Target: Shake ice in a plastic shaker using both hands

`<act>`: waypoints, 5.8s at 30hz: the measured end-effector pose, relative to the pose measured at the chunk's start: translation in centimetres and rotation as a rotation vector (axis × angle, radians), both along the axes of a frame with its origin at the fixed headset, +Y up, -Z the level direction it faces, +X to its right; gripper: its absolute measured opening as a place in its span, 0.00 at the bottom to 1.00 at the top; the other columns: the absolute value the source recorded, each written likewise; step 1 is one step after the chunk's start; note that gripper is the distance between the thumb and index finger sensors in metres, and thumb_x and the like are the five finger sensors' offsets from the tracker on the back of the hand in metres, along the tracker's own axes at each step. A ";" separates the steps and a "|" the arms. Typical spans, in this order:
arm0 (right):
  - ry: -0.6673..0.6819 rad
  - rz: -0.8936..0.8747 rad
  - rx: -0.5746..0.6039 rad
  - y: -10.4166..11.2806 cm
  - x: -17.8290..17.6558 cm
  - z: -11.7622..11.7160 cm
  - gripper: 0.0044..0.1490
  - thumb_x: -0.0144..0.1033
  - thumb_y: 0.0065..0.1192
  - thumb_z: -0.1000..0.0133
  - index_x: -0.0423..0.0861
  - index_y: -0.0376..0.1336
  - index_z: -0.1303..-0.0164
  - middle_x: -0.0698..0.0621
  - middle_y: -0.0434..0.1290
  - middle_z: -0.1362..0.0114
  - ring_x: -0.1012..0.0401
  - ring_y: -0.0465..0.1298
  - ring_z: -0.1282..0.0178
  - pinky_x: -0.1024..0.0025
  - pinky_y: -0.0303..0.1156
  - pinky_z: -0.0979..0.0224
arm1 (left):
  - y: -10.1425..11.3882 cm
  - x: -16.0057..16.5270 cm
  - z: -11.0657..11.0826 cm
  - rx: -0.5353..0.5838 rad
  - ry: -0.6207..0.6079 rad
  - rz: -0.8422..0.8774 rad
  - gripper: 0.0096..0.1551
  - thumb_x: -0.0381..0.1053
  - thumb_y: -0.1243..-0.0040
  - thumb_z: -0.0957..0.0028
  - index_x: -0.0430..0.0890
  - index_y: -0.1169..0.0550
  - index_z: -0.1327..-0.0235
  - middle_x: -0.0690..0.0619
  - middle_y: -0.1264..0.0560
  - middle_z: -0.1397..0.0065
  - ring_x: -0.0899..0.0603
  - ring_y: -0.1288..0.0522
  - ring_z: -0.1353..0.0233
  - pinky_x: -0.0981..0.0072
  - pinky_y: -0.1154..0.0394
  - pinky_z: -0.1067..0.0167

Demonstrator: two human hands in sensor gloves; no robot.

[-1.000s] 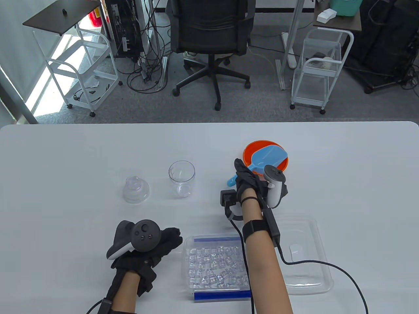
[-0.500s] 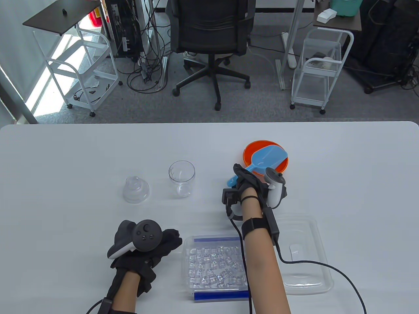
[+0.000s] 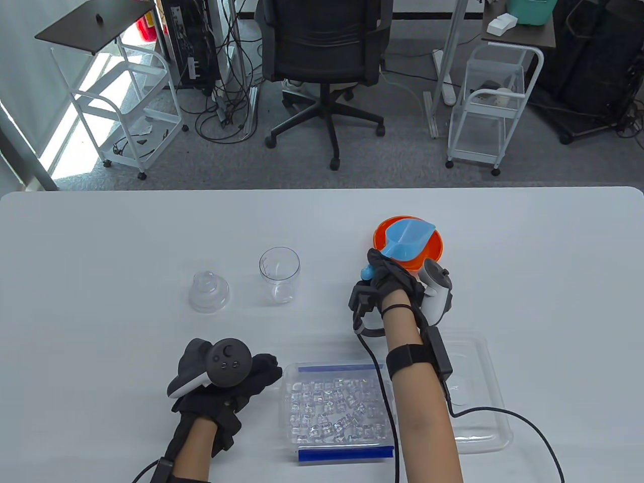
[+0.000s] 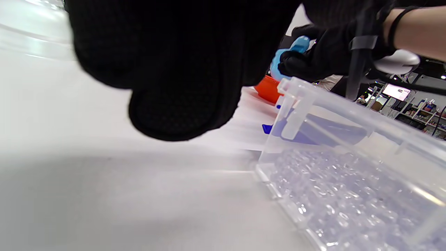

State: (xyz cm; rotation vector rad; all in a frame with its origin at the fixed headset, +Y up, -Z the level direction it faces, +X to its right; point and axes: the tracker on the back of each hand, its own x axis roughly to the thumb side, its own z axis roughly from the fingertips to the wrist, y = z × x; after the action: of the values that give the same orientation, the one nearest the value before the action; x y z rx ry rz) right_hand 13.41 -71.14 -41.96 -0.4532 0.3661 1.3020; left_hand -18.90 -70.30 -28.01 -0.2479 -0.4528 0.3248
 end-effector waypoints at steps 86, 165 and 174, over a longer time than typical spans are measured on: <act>0.867 0.758 0.312 1.2 6.7 15.4 0.28 0.44 0.58 0.40 0.40 0.73 0.38 0.42 0.82 0.56 0.62 0.81 0.78 0.73 0.79 0.77 | -2.3 6.8 1.8 -0.185 -0.053 -0.248 0.44 0.49 0.66 0.32 0.19 0.65 0.29 0.39 0.16 0.51 0.44 0.12 0.63 0.63 0.18 0.67; 0.497 1.002 0.433 13.5 -5.0 3.8 0.33 0.39 0.61 0.40 0.38 0.64 0.27 0.40 0.78 0.45 0.60 0.82 0.66 0.72 0.81 0.66 | -2.5 5.4 1.1 -0.242 -0.059 -0.112 0.44 0.53 0.66 0.31 0.23 0.63 0.26 0.35 0.16 0.48 0.41 0.13 0.59 0.62 0.18 0.64; 0.541 1.278 0.511 15.0 -9.3 4.9 0.32 0.39 0.60 0.40 0.40 0.64 0.26 0.40 0.77 0.43 0.59 0.81 0.64 0.69 0.80 0.63 | -2.5 5.4 1.1 -0.226 -0.069 -0.126 0.44 0.53 0.66 0.31 0.22 0.62 0.26 0.36 0.16 0.48 0.41 0.13 0.59 0.62 0.18 0.64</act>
State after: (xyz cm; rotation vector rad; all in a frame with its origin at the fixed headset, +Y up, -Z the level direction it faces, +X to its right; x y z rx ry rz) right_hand 4.09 -56.14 -37.01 0.1989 0.1392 2.6909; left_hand -13.51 -72.84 -26.90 -0.5070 -0.4660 0.2443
